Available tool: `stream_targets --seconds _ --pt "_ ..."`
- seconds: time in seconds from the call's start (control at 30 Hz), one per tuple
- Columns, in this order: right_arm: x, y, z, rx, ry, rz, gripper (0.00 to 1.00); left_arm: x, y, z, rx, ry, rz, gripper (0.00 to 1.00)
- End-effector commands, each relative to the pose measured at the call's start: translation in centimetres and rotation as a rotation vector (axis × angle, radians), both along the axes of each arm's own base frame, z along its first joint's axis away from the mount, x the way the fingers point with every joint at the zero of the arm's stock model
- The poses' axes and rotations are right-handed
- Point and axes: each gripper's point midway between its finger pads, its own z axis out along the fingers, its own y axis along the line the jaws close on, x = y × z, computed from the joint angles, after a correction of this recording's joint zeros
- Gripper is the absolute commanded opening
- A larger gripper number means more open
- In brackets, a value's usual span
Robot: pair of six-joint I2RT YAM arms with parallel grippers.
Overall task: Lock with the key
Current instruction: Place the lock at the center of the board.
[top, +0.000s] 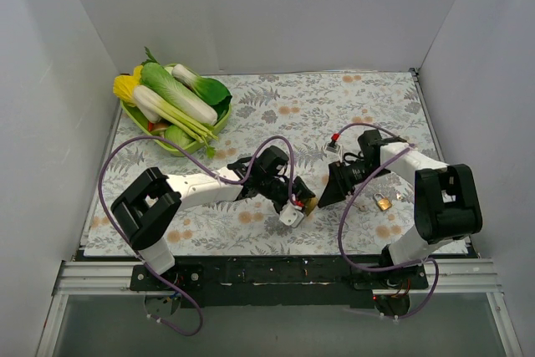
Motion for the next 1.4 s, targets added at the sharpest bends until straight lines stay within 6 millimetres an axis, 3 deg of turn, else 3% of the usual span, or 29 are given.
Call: stream_targets --seconds 0.0,0.2,0.3,0.37,0.4,0.47,0.5,0.6,0.7,0.73,0.83,0.87,0.9,0.93,0.97,1.17,1.37 --pt "1.8 1.8 0.8 0.032 -0.081 -0.045 0.77 0.4 -2.3 6.4 -0.179 -0.061 -0.041 0.00" --pt "1.3 3.1 0.4 0.027 -0.072 -0.030 0.61 0.3 -2.4 6.6 -0.185 -0.051 -0.043 0.00" --pt "0.8 3.3 0.0 0.029 -0.059 -0.024 0.48 0.3 -2.4 6.7 -0.185 -0.048 -0.035 0.00" --pt "0.6 3.4 0.0 0.032 -0.052 -0.024 0.35 0.4 -2.3 6.5 -0.178 -0.046 -0.027 0.00" --pt "0.5 3.4 0.1 0.034 -0.047 -0.026 0.22 0.4 -2.3 6.4 -0.177 -0.043 -0.024 0.00" --pt "0.1 3.3 0.0 0.034 -0.028 -0.025 0.12 0.6 -2.2 6.3 -0.169 -0.041 -0.010 0.00" --pt "-0.1 3.2 -0.1 0.030 -0.021 -0.025 0.02 0.5 -2.2 6.2 -0.169 -0.037 -0.006 0.00" --pt "-0.5 3.0 -0.4 0.022 -0.004 -0.027 0.01 0.7 -1.9 6.1 -0.160 -0.026 0.020 0.00" --pt "-0.6 2.6 -0.3 0.023 0.014 -0.049 0.01 1.1 -1.5 5.9 -0.141 0.004 0.078 0.19" --pt "-0.4 2.4 -0.3 0.022 0.019 -0.065 0.01 1.3 -1.2 6.2 -0.144 0.006 0.096 0.33" --pt "0.1 0.8 -0.6 0.002 0.046 -0.148 0.01 2.3 0.6 5.6 -0.114 0.042 0.169 0.47" --pt "0.5 -0.2 -1.1 -0.021 0.058 -0.200 0.01 2.9 1.6 6.4 -0.131 0.033 0.198 0.57" --pt "0.8 -0.8 -1.1 -0.034 0.053 -0.233 0.01 3.2 2.1 6.6 -0.138 0.036 0.223 0.61" --pt "1.1 -1.4 -1.3 -0.049 0.051 -0.269 0.01 3.0 3.1 6.0 -0.131 0.055 0.246 0.68" --pt "1.6 -2.4 -1.7 -0.074 0.052 -0.330 0.01 3.6 4.0 6.9 -0.155 0.051 0.284 0.76" --pt "1.6 -3.8 -2.6 -0.152 0.055 -0.472 0.01 4.1 7.2 8.0 -0.169 0.180 0.460 0.87" --pt "1.5 -4.2 -3.7 -0.219 0.199 -0.610 0.01 4.5 9.9 9.3 -0.192 0.200 0.573 0.89"
